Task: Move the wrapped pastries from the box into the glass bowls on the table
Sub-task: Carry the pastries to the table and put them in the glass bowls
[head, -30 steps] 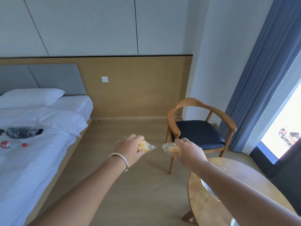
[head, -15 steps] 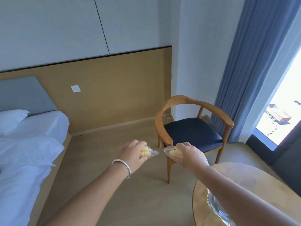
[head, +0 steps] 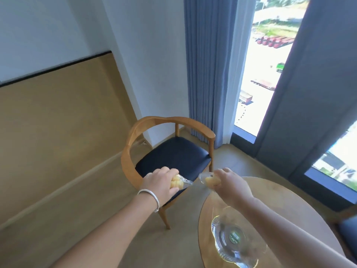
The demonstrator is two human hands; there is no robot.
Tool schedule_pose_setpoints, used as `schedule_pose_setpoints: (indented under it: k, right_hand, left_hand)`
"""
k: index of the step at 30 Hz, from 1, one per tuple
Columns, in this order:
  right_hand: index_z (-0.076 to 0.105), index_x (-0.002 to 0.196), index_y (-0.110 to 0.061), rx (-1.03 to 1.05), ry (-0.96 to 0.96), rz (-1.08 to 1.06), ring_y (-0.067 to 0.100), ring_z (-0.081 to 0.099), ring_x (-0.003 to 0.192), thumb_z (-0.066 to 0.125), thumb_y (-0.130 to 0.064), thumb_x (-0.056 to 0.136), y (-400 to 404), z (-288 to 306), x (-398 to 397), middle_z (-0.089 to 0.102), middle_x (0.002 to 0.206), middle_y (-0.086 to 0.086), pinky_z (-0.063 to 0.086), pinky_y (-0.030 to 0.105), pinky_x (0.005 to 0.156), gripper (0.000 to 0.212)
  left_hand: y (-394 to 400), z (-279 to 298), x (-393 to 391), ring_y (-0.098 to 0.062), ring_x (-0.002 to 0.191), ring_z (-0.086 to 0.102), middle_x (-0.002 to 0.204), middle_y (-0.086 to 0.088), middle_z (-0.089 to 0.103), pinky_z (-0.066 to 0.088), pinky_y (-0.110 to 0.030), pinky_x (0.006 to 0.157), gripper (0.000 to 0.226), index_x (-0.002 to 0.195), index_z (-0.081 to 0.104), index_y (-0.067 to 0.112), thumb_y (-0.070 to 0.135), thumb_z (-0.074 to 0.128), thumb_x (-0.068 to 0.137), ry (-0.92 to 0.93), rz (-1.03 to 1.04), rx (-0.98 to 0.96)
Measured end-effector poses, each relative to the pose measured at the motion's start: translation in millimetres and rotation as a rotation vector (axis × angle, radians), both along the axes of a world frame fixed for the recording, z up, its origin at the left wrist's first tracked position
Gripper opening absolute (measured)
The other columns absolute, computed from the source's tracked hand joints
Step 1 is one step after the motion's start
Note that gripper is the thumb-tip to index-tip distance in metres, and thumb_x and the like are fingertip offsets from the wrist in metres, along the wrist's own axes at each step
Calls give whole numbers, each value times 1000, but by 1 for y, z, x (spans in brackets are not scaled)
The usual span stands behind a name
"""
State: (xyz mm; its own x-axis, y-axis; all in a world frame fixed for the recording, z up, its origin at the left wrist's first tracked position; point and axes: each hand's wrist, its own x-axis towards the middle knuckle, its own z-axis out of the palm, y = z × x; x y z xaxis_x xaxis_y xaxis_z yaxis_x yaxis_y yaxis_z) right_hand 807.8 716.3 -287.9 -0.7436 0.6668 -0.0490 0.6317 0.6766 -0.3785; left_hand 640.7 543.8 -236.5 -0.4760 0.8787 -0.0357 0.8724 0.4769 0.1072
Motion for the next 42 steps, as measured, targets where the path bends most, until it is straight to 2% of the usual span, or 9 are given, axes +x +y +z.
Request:
schedule_pose_setpoints:
  k: [7, 10, 13, 17, 21, 25, 33, 37, 42]
  right_hand:
    - [57, 110, -33, -51, -52, -313, 19, 60, 98, 61, -43, 88, 37, -14, 75, 57, 112, -9, 46, 30, 69, 25]
    - [57, 115, -30, -66, -84, -446, 21, 59, 100, 61, -39, 87, 36, -17, 108, 56, 113, -6, 44, 31, 69, 29]
    - [56, 117, -28, -81, -122, -568, 22, 58, 104, 61, -36, 86, 28, -20, 133, 55, 116, -4, 43, 31, 71, 33]
    - [56, 116, -29, -97, -150, -679, 20, 58, 102, 63, -44, 87, 11, -29, 146, 56, 114, -6, 45, 31, 72, 34]
    - [55, 115, -30, -136, -167, -690, 20, 58, 102, 62, -42, 86, -2, -54, 143, 55, 114, -6, 39, 29, 69, 32]
    - [53, 121, -29, -209, -187, -667, 21, 58, 106, 63, -32, 84, -14, -97, 133, 54, 115, -5, 43, 31, 73, 39]
    - [51, 126, -27, -308, -181, -657, 20, 53, 114, 64, -34, 86, -43, -183, 121, 53, 123, -4, 49, 35, 81, 43]
    - [51, 126, -28, -305, -163, -653, 17, 53, 113, 65, -29, 84, -59, -222, 128, 53, 124, -9, 45, 28, 79, 44]
    - [61, 118, -17, -252, -39, -583, 19, 55, 113, 67, -5, 68, -69, -258, 135, 59, 122, -3, 46, 26, 89, 51]
  left_hand:
    - [106, -23, 24, -17, 101, 54, 114, 7, 55, 46, -32, 81, 44, 124, 46, 36, 53, 57, 85, -18, -338, -16]
    - [142, -33, 43, -18, 102, 54, 113, 7, 56, 45, -32, 81, 41, 121, 47, 36, 52, 57, 85, -51, -470, -40]
    - [165, -43, 61, -18, 105, 53, 114, 7, 54, 42, -33, 83, 43, 123, 46, 37, 51, 59, 84, -110, -594, -70]
    - [176, -60, 74, -18, 106, 54, 117, 6, 55, 44, -34, 85, 48, 127, 45, 36, 51, 60, 84, -127, -701, -88]
    - [176, -87, 73, -16, 107, 53, 117, 7, 55, 43, -32, 86, 49, 126, 46, 38, 52, 62, 83, -117, -745, -106]
    - [167, -135, 73, -14, 108, 52, 119, 9, 55, 41, -30, 89, 52, 126, 50, 39, 53, 66, 79, -132, -769, -168]
    - [143, -228, 78, -13, 107, 50, 114, 10, 57, 36, -30, 86, 44, 117, 59, 37, 51, 69, 77, -218, -786, -217]
    - [130, -267, 82, -17, 96, 56, 98, 7, 60, 40, -32, 79, 40, 101, 67, 33, 34, 81, 64, -230, -783, -219]
    - [116, -300, 98, -20, 86, 61, 90, 5, 62, 44, -34, 70, 45, 83, 67, 29, 19, 88, 45, -152, -788, -125]
